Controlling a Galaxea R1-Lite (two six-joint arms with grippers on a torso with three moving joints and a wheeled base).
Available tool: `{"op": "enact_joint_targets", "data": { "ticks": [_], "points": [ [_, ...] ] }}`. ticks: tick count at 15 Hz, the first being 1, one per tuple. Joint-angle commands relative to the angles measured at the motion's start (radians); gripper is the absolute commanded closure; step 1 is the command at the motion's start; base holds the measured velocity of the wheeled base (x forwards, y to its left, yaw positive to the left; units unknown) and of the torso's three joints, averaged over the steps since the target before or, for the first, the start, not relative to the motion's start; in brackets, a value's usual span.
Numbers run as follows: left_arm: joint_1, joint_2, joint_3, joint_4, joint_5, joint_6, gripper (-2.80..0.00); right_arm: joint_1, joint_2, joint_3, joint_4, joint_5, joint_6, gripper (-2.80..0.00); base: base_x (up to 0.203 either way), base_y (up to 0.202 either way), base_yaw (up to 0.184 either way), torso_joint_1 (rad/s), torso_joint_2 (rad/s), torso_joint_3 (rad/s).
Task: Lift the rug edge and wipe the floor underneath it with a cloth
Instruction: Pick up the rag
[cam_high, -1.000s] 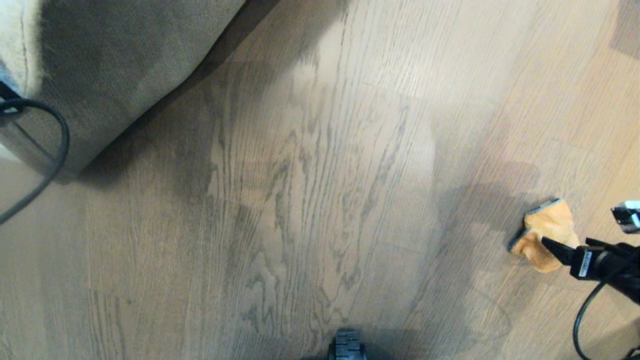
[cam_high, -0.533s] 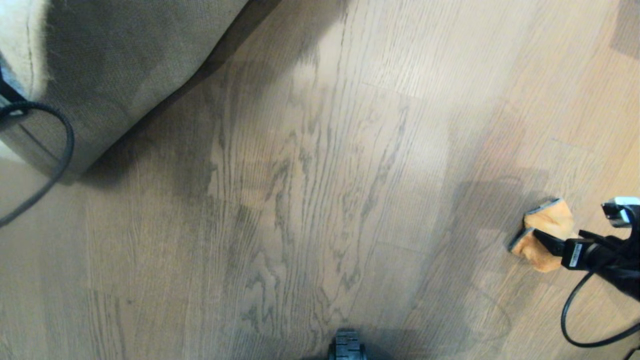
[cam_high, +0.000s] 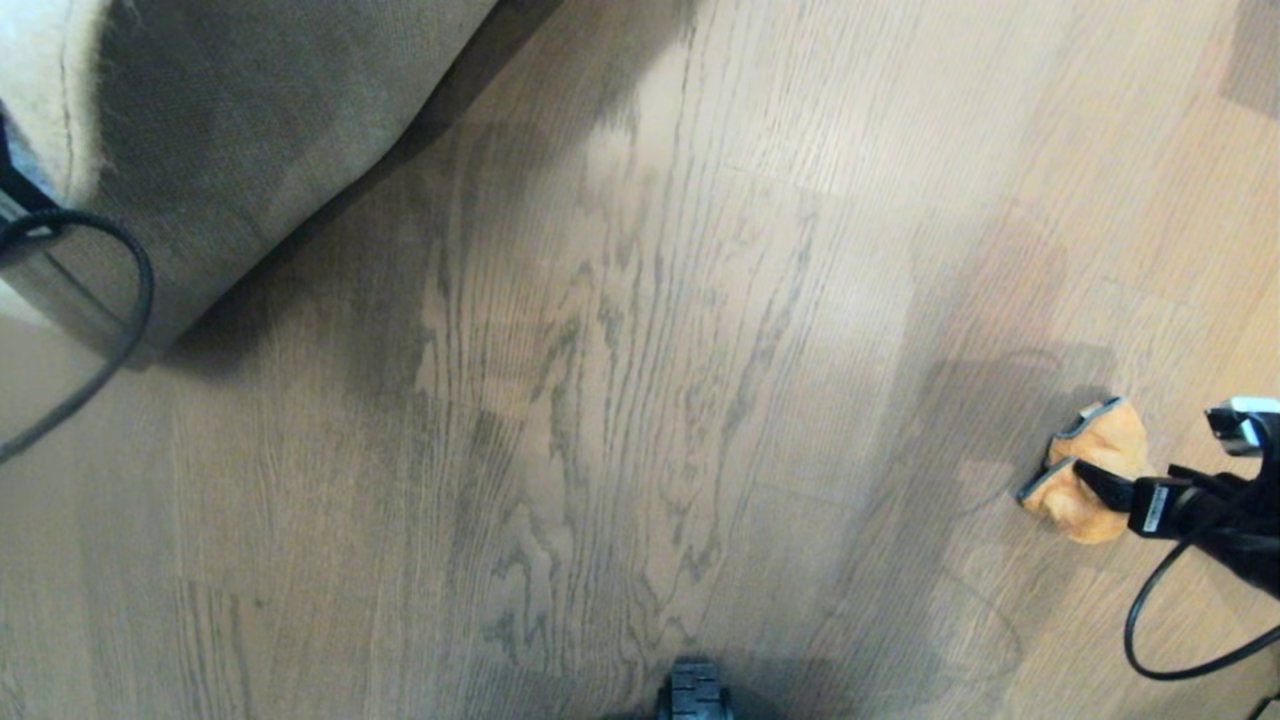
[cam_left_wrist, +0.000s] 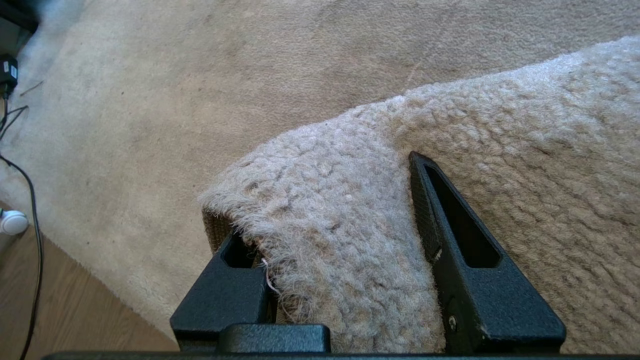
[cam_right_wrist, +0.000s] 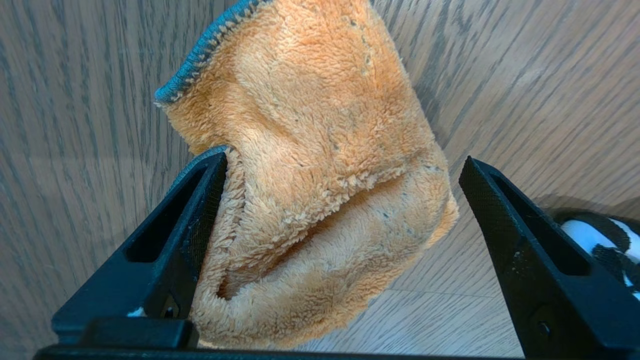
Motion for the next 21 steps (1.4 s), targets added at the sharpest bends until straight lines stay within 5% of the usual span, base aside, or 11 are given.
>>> {"op": "enact_joint_targets", "data": {
  "ticks": [1, 6, 15, 21],
  "points": [
    [0.001, 0.016, 0.002, -0.037, 0.003, 0.007, 0.00, 0.002, 0.007, 0.007, -0.010, 0.004, -0.002, 0.00, 0.000, 0.000, 0.000, 0.000, 0.00, 0.000],
    [0.001, 0.017, -0.001, -0.037, 0.003, 0.006, 0.00, 0.012, -0.002, 0.039, -0.020, 0.007, -0.001, 0.00, 0.000, 0.000, 0.000, 0.000, 0.00, 0.000],
    [-0.001, 0.016, -0.007, -0.037, 0.003, 0.006, 0.00, 0.196, -0.120, 0.138, -0.022, 0.001, 0.046, 0.00, 0.000, 0.000, 0.000, 0.000, 0.00, 0.000],
    [-0.006, 0.014, -0.007, -0.039, 0.003, 0.006, 0.00, 0.207, -0.221, 0.214, -0.024, 0.002, 0.047, 0.00, 0.000, 0.000, 0.000, 0.000, 0.00, 0.000]
  ]
}}
